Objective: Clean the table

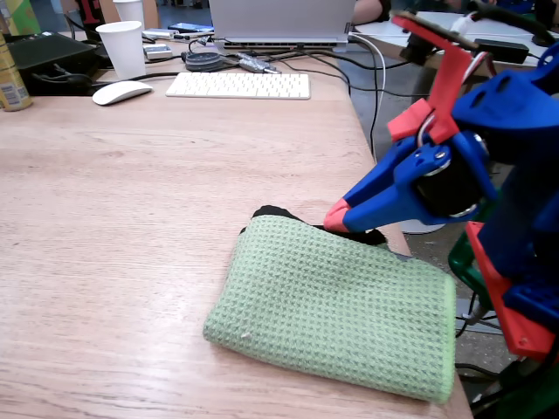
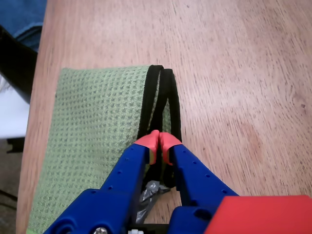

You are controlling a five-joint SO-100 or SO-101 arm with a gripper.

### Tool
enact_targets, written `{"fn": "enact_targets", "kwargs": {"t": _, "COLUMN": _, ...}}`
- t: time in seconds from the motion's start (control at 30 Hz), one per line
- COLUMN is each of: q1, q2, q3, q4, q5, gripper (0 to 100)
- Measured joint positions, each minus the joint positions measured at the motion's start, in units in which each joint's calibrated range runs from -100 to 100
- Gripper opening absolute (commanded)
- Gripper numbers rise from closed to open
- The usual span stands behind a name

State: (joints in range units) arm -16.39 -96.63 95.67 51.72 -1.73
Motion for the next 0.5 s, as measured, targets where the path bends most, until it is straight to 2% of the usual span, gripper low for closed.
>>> {"fn": "enact_targets", "kwargs": {"t": 0.23, "q1": 1.2, "q2": 24.6, "q3": -26.5, "q4": 2.6, "q5": -0.5, "gripper": 0}}
{"fn": "enact_targets", "kwargs": {"t": 0.37, "q1": 0.4, "q2": 27.8, "q3": -46.0, "q4": 23.3, "q5": -2.0, "gripper": 0}}
{"fn": "enact_targets", "kwargs": {"t": 0.5, "q1": 0.5, "q2": 29.1, "q3": -62.2, "q4": 32.7, "q5": -3.0, "gripper": 0}}
